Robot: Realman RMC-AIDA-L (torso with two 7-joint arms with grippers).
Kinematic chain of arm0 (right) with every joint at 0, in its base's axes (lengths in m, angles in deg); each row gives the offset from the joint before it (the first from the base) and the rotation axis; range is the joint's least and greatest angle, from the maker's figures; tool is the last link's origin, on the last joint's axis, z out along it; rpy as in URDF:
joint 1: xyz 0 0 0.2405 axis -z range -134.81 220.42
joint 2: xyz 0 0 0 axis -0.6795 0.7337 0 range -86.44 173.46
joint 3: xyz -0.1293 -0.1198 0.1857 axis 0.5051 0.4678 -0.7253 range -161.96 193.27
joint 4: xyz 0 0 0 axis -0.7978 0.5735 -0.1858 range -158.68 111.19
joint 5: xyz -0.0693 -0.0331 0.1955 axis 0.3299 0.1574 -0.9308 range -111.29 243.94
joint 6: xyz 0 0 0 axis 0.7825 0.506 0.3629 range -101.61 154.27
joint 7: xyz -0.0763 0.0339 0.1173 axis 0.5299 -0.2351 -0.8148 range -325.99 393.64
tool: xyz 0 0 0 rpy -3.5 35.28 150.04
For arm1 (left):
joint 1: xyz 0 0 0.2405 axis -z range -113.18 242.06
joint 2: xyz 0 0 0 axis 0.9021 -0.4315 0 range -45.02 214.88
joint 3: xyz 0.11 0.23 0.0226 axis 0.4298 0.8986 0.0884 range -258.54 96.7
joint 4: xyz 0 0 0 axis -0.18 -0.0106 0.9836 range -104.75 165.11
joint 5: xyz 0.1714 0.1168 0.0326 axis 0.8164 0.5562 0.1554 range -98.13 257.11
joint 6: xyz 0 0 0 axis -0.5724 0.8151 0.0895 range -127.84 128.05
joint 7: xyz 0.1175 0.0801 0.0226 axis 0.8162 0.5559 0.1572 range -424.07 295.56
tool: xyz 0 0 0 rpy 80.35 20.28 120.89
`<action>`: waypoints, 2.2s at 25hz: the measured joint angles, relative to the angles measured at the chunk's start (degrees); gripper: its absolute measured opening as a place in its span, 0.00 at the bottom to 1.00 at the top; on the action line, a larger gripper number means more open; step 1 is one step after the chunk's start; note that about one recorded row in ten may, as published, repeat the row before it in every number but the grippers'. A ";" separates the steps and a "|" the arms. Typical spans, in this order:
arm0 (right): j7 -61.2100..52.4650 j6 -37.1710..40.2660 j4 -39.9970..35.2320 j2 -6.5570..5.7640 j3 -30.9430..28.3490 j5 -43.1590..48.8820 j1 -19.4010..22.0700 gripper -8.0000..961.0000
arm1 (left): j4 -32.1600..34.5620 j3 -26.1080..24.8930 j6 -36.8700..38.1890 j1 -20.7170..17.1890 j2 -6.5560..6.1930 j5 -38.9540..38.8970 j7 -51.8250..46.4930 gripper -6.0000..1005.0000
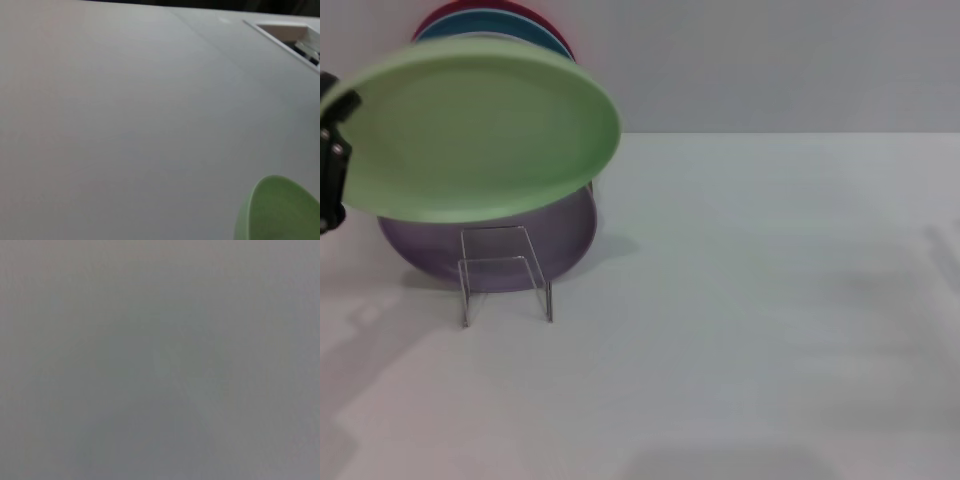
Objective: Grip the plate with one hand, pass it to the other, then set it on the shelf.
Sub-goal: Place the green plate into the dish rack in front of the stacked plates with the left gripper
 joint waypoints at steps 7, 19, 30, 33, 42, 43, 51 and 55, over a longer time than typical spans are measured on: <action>0.04 -0.98 0.00 -0.02 -0.02 0.08 0.11 0.56 | 3.80 0.80 0.16 1.75 1.36 0.04 2.51 0.08; 1.29 -3.03 0.00 -0.02 -0.05 0.52 0.08 0.56 | 5.22 2.74 -3.76 2.62 2.14 0.04 7.31 0.08; 1.39 -4.30 0.00 -0.06 -0.04 0.52 -0.09 0.57 | 6.79 3.39 -6.50 2.28 3.56 0.03 11.76 0.08; 1.39 -4.77 0.00 -0.11 -0.04 0.52 -0.15 0.57 | 6.81 2.69 -7.59 2.07 4.44 -0.18 12.49 0.08; 1.38 -6.50 0.21 -0.10 -0.04 0.43 0.10 0.58 | 6.31 1.79 -9.95 2.02 5.88 -0.17 12.32 0.08; 1.39 -6.53 0.23 -0.09 -0.05 0.41 0.13 0.58 | 6.16 1.83 -9.90 2.00 5.90 -0.11 12.32 0.08; 1.38 -6.92 0.39 -0.17 -0.20 0.51 -0.09 0.59 | 6.04 1.62 -9.44 1.87 6.50 -0.15 12.48 0.11; 1.39 -7.11 0.49 -0.21 -0.30 0.51 -0.08 0.59 | 5.94 0.33 -9.24 1.58 7.50 -0.27 13.37 0.17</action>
